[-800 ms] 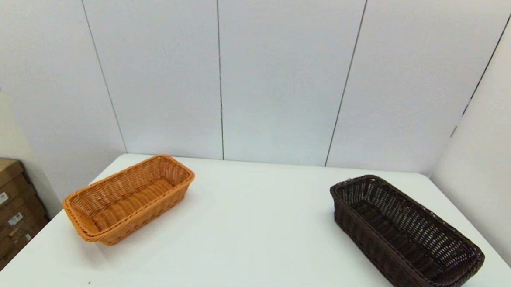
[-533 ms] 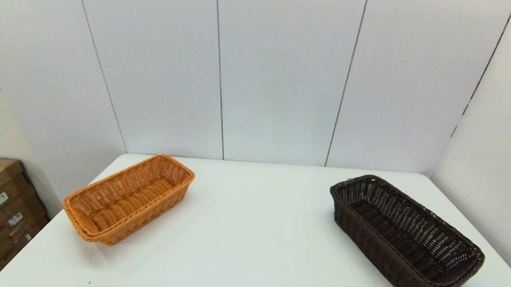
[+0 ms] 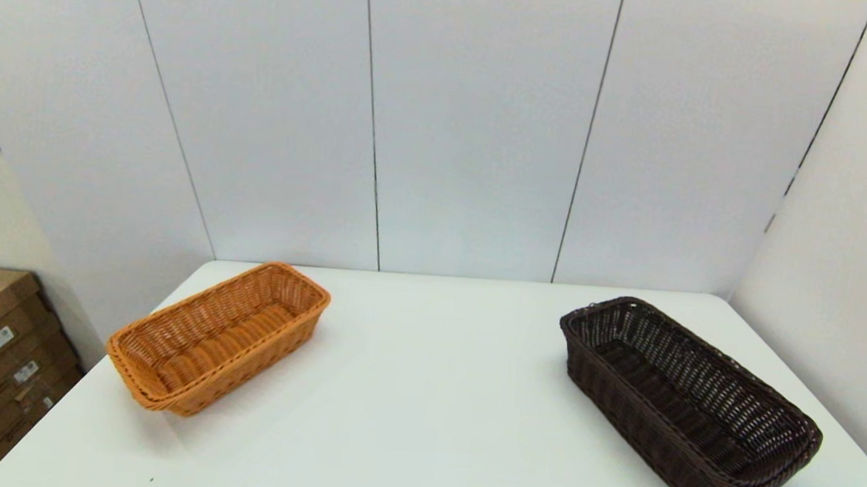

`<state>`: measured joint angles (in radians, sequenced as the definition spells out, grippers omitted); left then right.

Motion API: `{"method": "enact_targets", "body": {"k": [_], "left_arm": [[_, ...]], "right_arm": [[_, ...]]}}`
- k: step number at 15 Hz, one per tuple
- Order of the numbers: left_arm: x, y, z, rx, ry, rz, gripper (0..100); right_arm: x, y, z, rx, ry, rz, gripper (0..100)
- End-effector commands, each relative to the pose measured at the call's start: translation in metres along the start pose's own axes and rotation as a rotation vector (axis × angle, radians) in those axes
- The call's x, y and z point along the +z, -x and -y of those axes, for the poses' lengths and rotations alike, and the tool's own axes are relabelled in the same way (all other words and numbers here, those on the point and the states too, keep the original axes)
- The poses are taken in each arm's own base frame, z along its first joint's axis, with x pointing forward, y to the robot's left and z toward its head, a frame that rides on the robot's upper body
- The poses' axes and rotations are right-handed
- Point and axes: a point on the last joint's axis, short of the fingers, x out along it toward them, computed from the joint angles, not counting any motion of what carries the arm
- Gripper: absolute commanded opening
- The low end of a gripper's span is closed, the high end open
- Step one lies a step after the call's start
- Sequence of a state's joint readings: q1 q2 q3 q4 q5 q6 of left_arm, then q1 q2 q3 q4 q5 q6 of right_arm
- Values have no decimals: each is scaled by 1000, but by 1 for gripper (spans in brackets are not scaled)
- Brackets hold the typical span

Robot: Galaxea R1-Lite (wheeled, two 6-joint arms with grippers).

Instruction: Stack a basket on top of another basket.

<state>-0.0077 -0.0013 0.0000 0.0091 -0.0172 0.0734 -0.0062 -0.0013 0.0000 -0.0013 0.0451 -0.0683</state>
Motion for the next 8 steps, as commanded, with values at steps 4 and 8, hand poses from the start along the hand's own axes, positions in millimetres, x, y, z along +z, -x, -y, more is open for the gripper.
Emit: {"method": "enact_targets", "body": {"k": [4, 8], "left_arm": [[0, 0, 0, -1, 0, -1, 100], [0, 0, 0, -1, 21, 2, 100]], "right_arm": [[0, 0, 0, 1, 1, -1, 100], [0, 0, 0, 1, 1, 1, 100]]}}
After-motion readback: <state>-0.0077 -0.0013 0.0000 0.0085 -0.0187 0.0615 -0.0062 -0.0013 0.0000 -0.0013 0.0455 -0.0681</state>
